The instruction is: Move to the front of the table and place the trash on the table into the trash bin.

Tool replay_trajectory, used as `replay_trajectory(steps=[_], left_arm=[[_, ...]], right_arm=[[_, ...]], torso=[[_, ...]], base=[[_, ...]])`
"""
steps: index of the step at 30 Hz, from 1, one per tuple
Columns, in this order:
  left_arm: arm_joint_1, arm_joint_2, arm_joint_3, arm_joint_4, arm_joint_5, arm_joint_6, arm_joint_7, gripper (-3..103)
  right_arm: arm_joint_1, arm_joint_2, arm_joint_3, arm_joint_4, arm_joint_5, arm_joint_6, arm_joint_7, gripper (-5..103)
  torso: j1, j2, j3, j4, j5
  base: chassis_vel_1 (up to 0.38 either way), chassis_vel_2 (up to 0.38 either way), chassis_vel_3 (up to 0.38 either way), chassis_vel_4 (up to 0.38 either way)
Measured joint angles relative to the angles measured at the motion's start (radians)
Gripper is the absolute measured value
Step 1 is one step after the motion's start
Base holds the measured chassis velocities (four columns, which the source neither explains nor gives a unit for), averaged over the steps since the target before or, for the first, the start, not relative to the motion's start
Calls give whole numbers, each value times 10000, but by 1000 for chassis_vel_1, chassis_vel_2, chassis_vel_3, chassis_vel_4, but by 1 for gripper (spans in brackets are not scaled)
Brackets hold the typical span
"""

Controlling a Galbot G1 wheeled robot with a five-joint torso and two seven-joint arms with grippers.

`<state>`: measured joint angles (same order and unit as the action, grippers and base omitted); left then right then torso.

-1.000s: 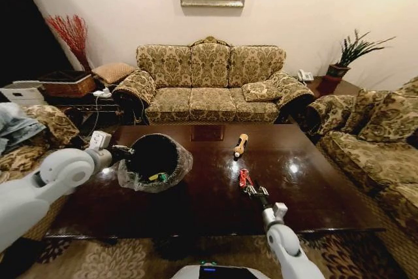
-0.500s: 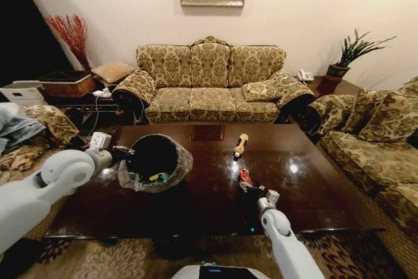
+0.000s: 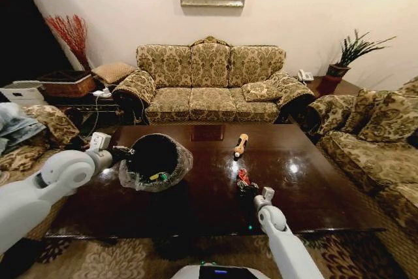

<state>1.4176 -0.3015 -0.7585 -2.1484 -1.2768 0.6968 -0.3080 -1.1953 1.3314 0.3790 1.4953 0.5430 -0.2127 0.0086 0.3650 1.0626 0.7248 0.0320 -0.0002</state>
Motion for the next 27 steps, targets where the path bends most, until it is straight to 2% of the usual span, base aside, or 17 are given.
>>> replay_trajectory(steps=[1, 2, 5, 8, 9, 10, 12, 13, 15, 17, 20, 21, 24, 25, 27], left_arm=[[5, -5, 0, -4, 6, -1, 0, 0], [13, -15, 3, -14, 15, -1, 0, 0], [21, -25, 4, -36, 24, -6, 0, 0], [28, -29, 4, -51, 39, -11, -2, 0], [31, -30, 4, -55, 41, -12, -3, 0], [34, -30, 4, -55, 44, -14, -4, 0], [43, -32, 4, -54, 59, -27, -8, 0], [43, -32, 4, -54, 59, -27, -8, 0], [46, -35, 4, -54, 61, -38, -11, 0], [46, -35, 4, -56, 63, -39, -12, 0], [52, -18, 4, -77, 63, -41, -17, 0], [52, -18, 4, -77, 63, -41, -17, 0], [40, 57, 35, -138, 68, -44, -15, 0], [40, 57, 35, -138, 68, -44, -15, 0], [27, 132, 111, -207, 132, -49, 64, 0]], right_arm=[[-18, -2, 4, 17, 2, 1, -2, 41], [-63, -10, 9, 57, 19, 4, -13, 36], [-129, -9, 37, 139, 59, 8, -10, 29], [-270, -12, 81, 333, 151, 19, -8, 29], [-384, -20, 91, 528, 226, 29, -29, 21], [-495, -39, 104, 767, 296, 29, -64, 17], [-719, -104, 199, 1433, 534, 70, -141, 10], [-719, -104, 199, 1433, 534, 70, -141, 10], [-1027, -223, 257, 2383, 869, 122, -206, 4], [-1100, -269, 272, 2713, 961, 171, -264, 4], [-1195, -502, 237, 4131, 1076, 591, -1079, 1], [-1195, -502, 237, 4131, 1076, 591, -1079, 1], [-875, -759, -109, 5199, 1528, 707, -2074, 1], [-875, -759, -109, 5199, 1528, 707, -2074, 1], [-543, -943, -626, 5646, 1977, 616, -2560, 1]], torso=[[0, 0, 0, 1, 0], [-1, 0, 0, 1, 0], [-1, 1, -1, 2, 0], [0, 0, 0, -2, 0], [0, -1, 2, -1, 4], [1, -2, 4, 0, 12], [1, -3, 3, 1, 1], [1, -3, 3, 1, 1], [0, -2, 3, 1, 4], [0, -2, 2, 1, 3], [0, -2, 3, 0, 2], [0, -2, 3, 0, 2], [0, -2, 2, 1, 1], [0, -2, 2, 1, 1], [0, -2, 1, 2, 1]], base=[[0, 0, 0, 0], [0, 0, 0, 0], [0, 0, 0, 0], [0, 0, 0, 0], [0, 0, 0, 0], [0, 0, 0, 0], [0, 0, 0, 0], [0, 0, 0, 0], [0, 0, 0, 0], [0, 0, 0, 0], [0, 0, 0, 0], [0, 0, 0, 0], [0, 0, 0, 0], [0, 0, 0, 0], [0, 0, 0, 0]])
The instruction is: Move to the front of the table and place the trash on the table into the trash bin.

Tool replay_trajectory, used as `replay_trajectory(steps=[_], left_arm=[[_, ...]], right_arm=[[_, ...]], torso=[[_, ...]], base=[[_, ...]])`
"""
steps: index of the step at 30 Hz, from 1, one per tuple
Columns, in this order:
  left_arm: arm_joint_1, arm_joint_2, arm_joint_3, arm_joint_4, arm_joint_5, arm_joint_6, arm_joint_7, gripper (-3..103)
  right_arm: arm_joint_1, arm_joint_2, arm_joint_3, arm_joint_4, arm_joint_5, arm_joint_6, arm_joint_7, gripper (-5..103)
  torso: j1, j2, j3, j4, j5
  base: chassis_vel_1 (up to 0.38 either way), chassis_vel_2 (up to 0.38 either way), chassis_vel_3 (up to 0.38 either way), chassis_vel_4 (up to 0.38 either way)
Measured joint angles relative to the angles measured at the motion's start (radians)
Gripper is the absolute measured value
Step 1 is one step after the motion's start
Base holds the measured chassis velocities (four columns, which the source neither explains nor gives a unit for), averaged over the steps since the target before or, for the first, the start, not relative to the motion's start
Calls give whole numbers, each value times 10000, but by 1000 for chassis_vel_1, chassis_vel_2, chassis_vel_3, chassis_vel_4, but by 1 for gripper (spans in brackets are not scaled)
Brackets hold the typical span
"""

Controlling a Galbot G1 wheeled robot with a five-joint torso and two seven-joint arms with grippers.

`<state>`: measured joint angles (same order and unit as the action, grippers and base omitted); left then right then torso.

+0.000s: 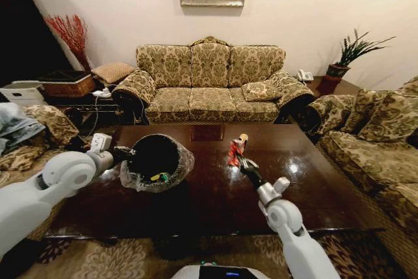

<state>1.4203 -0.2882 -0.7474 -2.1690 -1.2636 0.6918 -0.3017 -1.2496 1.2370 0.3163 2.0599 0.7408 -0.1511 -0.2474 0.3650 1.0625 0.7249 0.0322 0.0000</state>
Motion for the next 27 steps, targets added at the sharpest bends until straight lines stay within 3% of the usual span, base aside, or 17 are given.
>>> replay_trajectory(steps=[3, 8, 16, 21, 23, 24, 25, 27], left_arm=[[-30, 78, 172, -95, 148, -39, 201, 0], [-102, 124, 465, -420, 565, -80, 784, 0], [-114, 229, 474, -893, 556, -86, 1068, 0], [-93, 177, 428, -930, 540, -85, 1092, 0], [-73, 116, 428, -901, 540, -81, 1105, 0], [-73, 116, 428, -901, 540, -81, 1105, 0], [-72, 99, 428, -892, 539, -78, 1116, 0], [-72, 92, 431, -885, 539, -77, 1126, 0]], right_arm=[[484, -143, -809, 158, 288, -40, -537, 1], [1687, 43, -2547, -273, -196, 267, -1128, 1], [3482, 550, -4510, -1454, -713, 572, -1118, 1], [3716, 765, -4671, -1928, -1144, 695, -1164, -2], [3715, 814, -4673, -1964, -1159, 696, -1161, 8], [3715, 814, -4673, -1964, -1159, 696, -1161, 8], [3710, 814, -4673, -1968, -1160, 695, -1161, 19], [3704, 813, -4671, -1968, -1159, 696, -1161, 19]], torso=[[0, 0, 1, -2, 0], [1, 0, 1, 0, -1], [0, 0, 1, 1, -1], [1, 0, 2, -2, 0], [1, 1, 1, -2, -1], [1, 1, 1, -2, -1], [0, 1, 0, -2, -1], [0, 1, 0, -2, 0]], base=[[0, 0, 0, 0], [0, 0, 0, 0], [0, 0, 0, 0], [0, 0, 0, 0], [0, 0, 0, 0], [0, 0, 0, 0], [0, 0, 0, 0], [0, 0, 0, 0]])
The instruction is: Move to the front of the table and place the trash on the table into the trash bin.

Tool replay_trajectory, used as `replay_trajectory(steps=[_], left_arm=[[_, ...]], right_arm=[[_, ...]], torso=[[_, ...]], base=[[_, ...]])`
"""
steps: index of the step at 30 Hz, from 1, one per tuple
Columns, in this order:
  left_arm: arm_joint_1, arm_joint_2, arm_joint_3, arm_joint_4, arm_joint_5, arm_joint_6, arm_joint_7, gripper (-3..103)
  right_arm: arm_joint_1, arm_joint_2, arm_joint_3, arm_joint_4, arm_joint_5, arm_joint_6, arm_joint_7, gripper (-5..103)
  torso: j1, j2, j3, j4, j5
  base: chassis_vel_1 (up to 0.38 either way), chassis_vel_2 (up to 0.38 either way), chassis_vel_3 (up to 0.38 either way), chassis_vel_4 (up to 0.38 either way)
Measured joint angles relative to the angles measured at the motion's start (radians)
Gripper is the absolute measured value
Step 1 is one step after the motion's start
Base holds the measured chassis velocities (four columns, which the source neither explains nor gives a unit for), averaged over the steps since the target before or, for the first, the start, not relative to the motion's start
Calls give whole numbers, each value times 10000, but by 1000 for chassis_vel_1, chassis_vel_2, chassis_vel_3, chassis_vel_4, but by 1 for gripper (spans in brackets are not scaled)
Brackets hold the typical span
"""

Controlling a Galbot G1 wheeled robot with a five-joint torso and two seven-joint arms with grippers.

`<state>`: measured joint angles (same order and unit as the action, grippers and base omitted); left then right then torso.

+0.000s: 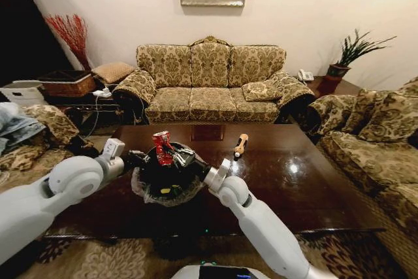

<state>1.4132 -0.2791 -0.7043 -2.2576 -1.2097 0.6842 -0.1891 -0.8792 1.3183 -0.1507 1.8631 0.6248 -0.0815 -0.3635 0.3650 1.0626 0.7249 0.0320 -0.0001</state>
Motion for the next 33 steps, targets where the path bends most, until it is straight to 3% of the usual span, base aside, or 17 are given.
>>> replay_trajectory(steps=[7, 13, 15, 16, 18, 19, 21, 26, 33], left_arm=[[0, -32, -12, 66, -14, 3, 13, 0], [-3, -126, -16, 270, 2, 4, -35, 0], [-4, -209, -43, 345, 9, 4, -126, 0], [-4, -209, -43, 345, 9, 4, -126, 0], [-3, -316, -117, 349, 10, 4, -224, 0], [-3, -316, -117, 349, 10, 4, -224, 0], [-23, -418, -175, 353, 14, 4, -263, 0], [-36, -577, -226, 413, 99, 3, -314, 0], [21, -736, -271, 330, 180, 4, -311, 0]], right_arm=[[-222, -58, 249, 258, 109, 154, 0, 51], [-804, -84, 1179, 786, 436, 267, 301, 68], [-1164, -106, 1863, 969, 600, 250, 1601, 79], [-1164, -106, 1863, 969, 600, 250, 1601, 79], [-1418, -188, 2507, 970, 994, 25, 3878, 90], [-1418, -188, 2507, 970, 994, 25, 3878, 90], [-1608, -327, 2953, 710, 1118, -120, 5274, 98], [-1805, -601, 3294, 148, 1241, -558, 6335, 100], [-1403, -444, 3289, -845, 1535, -843, 6516, 100]], torso=[[0, 0, 0, 0, 1], [0, 0, 0, 0, 2], [0, 0, 0, 0, 1], [0, 0, 0, 0, 1], [0, 0, 0, 0, 3], [0, 0, 0, 0, 3], [0, 0, 0, -1, 2], [0, 0, 0, -1, 3], [0, 0, 0, 2, 0]], base=[[0, 0, 0, 0], [0, 0, 0, 0], [0, 0, 0, 0], [0, 0, 0, 0], [0, 0, 0, 0], [0, 0, 0, 0], [0, 0, 0, 0], [0, 0, 0, 0], [0, 0, 0, 0]])
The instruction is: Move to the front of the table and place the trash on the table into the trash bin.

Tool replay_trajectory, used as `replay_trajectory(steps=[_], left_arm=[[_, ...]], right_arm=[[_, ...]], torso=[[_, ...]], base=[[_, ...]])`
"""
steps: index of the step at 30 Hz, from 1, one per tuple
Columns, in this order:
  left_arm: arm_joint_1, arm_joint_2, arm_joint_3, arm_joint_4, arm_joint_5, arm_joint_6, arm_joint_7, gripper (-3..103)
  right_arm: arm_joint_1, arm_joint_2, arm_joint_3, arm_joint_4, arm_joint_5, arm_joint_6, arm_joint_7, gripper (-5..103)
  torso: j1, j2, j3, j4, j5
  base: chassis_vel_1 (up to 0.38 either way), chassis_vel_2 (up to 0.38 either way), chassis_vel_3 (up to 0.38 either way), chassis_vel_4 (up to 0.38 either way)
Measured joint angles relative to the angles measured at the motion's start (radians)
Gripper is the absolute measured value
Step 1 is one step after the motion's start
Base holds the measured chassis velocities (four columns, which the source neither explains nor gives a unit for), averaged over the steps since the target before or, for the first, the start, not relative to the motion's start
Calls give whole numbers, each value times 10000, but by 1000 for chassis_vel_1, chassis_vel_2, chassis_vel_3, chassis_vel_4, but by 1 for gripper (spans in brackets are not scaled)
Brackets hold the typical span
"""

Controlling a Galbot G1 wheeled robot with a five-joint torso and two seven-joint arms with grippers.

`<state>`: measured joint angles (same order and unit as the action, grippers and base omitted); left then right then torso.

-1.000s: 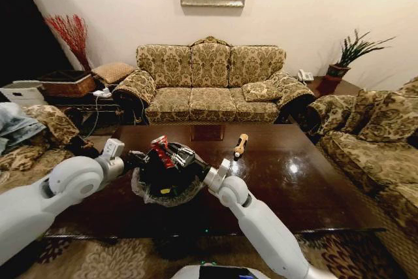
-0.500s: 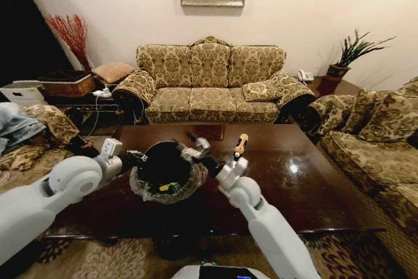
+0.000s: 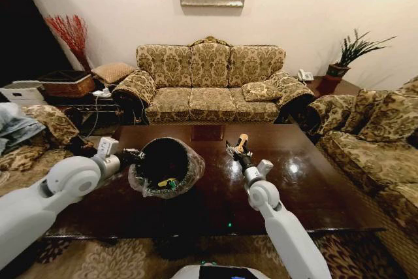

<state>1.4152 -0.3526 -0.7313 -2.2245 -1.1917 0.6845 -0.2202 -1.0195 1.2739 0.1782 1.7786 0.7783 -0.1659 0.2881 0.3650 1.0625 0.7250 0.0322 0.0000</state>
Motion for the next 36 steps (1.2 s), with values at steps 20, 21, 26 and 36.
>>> replay_trajectory(steps=[20, 21, 26, 36], left_arm=[[-28, -47, 70, 36, -1, -39, 101, 0], [-23, -56, 70, 39, 0, -44, 105, 0], [-22, -81, 79, 49, 7, -61, 108, 0], [2, -123, 92, 50, 79, -66, 133, 0]], right_arm=[[417, 596, -127, -1582, -963, 447, -19, 100], [373, 590, -131, -1582, -982, 473, -121, 100], [333, 581, -107, -1555, -854, 459, -424, 100], [424, 603, -123, -1670, -751, 473, -483, 100]], torso=[[1, 0, 1, -9, 11], [1, 0, 1, -9, 12], [0, 0, 0, 2, -14], [-2, 1, -1, -3, 6]], base=[[-146, -131, 125, 130], [-24, -53, 48, 50], [-9, -21, -7, 10], [-16, 27, 35, -11]])
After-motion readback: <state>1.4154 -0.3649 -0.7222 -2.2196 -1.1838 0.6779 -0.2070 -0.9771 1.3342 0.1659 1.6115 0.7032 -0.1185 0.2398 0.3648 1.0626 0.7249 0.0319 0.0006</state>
